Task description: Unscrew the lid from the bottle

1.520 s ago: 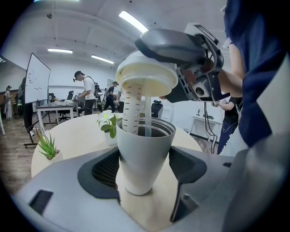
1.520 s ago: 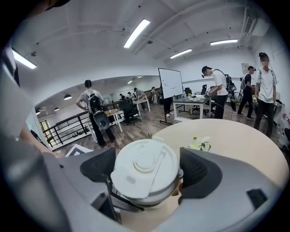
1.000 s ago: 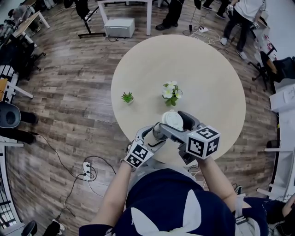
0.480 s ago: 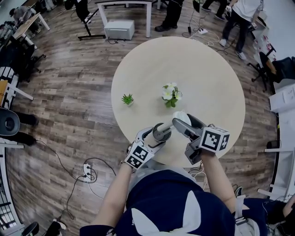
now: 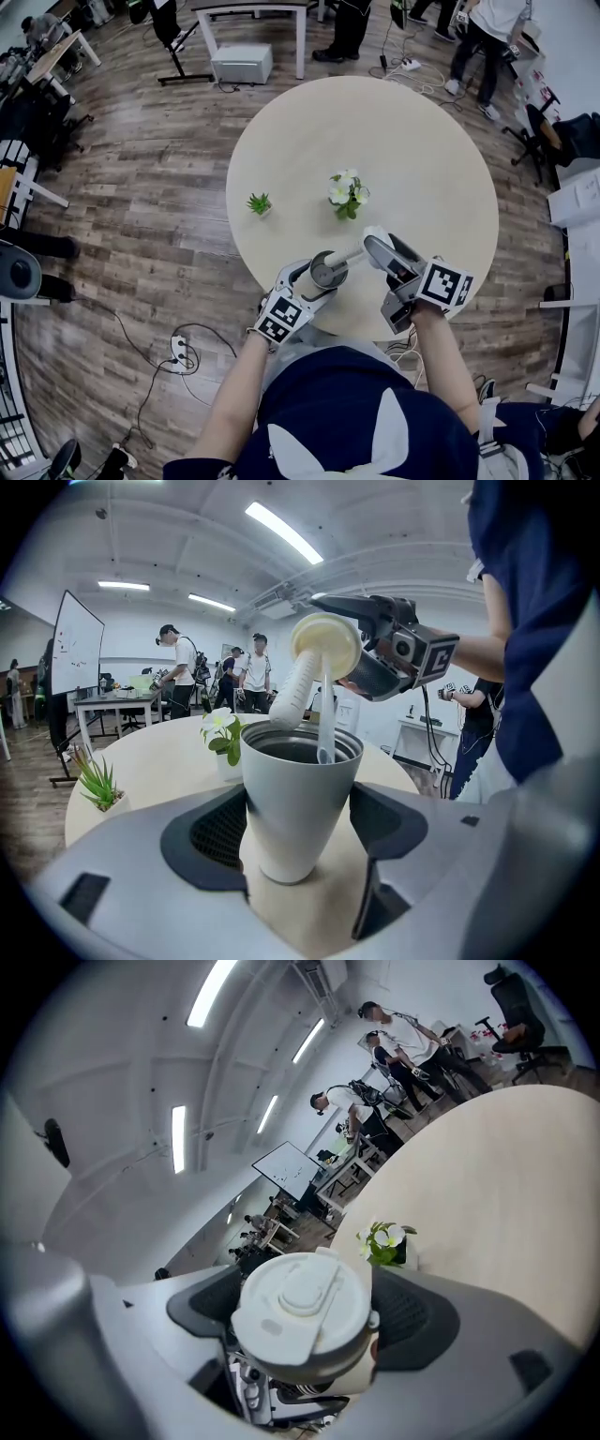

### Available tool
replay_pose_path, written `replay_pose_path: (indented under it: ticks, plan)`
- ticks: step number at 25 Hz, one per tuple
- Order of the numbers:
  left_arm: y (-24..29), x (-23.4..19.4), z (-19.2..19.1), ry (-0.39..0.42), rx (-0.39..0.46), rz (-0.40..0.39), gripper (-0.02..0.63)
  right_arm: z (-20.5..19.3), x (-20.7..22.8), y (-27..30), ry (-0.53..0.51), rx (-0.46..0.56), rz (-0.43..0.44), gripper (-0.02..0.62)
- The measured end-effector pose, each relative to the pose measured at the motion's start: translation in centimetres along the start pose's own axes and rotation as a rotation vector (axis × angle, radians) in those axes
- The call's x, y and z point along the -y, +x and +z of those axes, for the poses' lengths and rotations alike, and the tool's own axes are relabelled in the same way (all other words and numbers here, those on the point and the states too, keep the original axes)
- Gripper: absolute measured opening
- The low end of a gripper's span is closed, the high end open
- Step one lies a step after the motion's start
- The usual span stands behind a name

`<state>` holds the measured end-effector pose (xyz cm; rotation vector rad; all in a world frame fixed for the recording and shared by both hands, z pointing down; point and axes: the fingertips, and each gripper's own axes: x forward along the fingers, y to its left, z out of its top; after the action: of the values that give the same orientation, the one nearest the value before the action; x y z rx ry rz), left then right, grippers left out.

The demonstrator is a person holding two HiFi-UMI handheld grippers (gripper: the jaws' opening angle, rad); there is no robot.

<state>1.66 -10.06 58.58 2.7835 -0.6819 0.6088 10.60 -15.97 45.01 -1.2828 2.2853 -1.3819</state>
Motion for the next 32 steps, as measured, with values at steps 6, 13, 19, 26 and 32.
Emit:
replay_pose_path:
  ticks: [6, 13, 19, 26, 32]
  plan:
    - [0.1, -0.2, -0.1, 0.0, 0.0, 0.001, 0.341, 0.5, -0.4, -0.1, 0.02, 0.033, 0.045, 0.436]
    - [-0.1, -0.1, 0.0, -0.001, 0.001, 0.001, 0.341, 1.3, -1.5, -0.3, -0.036, 0.057, 0.067, 0.434]
    - [0.1, -0.1, 0.0, -0.002, 0.001, 0.001, 0.341, 1.5, -1.3, -0.2, -0.044, 0.058, 0.067, 0.42]
    - [0.2, -0.1, 0.0, -0.001, 0.0, 0.0, 0.341, 1.0, -0.9, 0.0, -0.027, 0.042, 0.063, 0.42]
    - [-0.2, -0.1, 0.1, -0.001, 0.0, -0.002, 0.341, 1.3, -1.2, -0.1, -0.029, 0.043, 0.059, 0.42]
